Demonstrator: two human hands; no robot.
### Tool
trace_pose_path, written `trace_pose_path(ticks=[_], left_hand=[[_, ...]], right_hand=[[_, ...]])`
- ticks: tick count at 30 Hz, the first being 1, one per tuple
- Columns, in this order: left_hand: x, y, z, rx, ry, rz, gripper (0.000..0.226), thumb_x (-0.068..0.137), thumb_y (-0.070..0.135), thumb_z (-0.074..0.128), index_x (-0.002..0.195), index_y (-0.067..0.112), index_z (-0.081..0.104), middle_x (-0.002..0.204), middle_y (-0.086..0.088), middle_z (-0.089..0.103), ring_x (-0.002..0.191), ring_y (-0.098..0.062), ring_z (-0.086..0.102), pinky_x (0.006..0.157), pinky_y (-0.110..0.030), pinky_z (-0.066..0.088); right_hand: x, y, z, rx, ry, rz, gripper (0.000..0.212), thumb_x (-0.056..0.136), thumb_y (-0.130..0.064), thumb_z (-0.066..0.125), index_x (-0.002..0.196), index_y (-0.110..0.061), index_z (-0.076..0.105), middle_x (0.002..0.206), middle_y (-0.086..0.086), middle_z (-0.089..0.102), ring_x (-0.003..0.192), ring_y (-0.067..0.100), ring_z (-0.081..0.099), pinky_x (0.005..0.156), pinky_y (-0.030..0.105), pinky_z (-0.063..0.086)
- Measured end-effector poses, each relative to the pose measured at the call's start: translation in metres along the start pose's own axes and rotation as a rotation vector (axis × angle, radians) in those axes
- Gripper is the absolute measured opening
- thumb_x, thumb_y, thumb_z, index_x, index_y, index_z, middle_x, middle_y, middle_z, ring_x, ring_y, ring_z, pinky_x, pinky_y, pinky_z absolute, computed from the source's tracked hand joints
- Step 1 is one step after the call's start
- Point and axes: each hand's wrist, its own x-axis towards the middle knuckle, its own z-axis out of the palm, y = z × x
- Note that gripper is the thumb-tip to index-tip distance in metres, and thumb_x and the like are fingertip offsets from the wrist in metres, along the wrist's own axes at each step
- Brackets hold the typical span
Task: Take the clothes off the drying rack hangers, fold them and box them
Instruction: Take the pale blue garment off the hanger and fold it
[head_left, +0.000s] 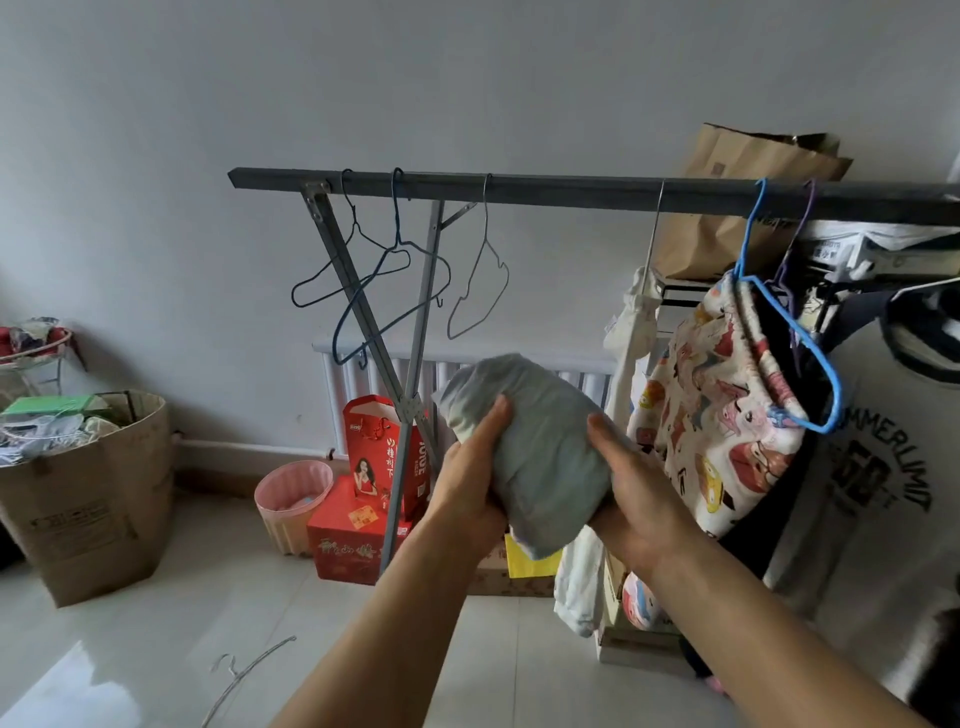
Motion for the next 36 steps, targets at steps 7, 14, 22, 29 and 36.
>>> trace_pose_path(ticks=[7,14,22,29,36], left_hand=[[-0.004,-0.005,0.011,-0.225,0.006,-0.012,0.057,0.088,0.054,0.059,0.122,0.009,0.06,0.105,-0.017,0.073,0.094,-0.033,0.07,0.07,-0.043,0.055],[-0.003,-0.011,0.005,-0.192,-0.033,0.11,0.035,0.091,0.041,0.059,0.112,0.013,0.064,0.089,-0.009,0.076,0.092,-0.029,0.068,0.069,-0.043,0.055],[-0.014,-0.041,-0.02,0.2,-0.085,-0.037,0.052,0.077,0.036,0.073,0.123,0.014,0.063,0.111,-0.014,0.071,0.099,-0.028,0.07,0.071,-0.042,0.059],[-0.019,-0.075,-0.039,0.199,-0.021,-0.177,0.064,0.08,0.064,0.054,0.112,0.011,0.072,0.115,-0.016,0.07,0.104,-0.028,0.068,0.096,-0.044,0.05],[0.029,-0.14,-0.081,0.279,0.091,-0.158,0.048,0.09,0.058,0.053,0.105,0.017,0.073,0.108,-0.009,0.074,0.1,-0.022,0.071,0.09,-0.037,0.054]], right_hand=[[-0.011,0.013,-0.016,-0.279,-0.019,-0.022,0.033,0.082,-0.034,0.07,0.104,-0.009,0.069,0.093,0.011,0.075,0.079,0.02,0.071,0.061,0.029,0.052],[-0.012,0.014,-0.043,-0.408,0.084,-0.115,0.027,0.086,-0.008,0.069,0.111,-0.008,0.061,0.104,0.012,0.072,0.094,0.025,0.068,0.082,0.035,0.053],[-0.005,0.021,-0.063,-0.825,0.027,-0.318,0.092,0.063,-0.07,0.068,0.139,-0.027,0.04,0.135,-0.013,0.042,0.128,0.006,0.04,0.108,0.029,0.034],[0.0,0.042,-0.115,-0.478,-0.457,0.274,0.058,0.069,-0.036,0.079,0.117,-0.005,0.067,0.118,0.014,0.069,0.114,0.032,0.063,0.105,0.048,0.044],[0.015,0.116,-0.156,-0.348,-0.069,0.187,0.021,0.084,-0.008,0.069,0.104,-0.001,0.07,0.101,0.014,0.074,0.093,0.028,0.071,0.085,0.037,0.056]])
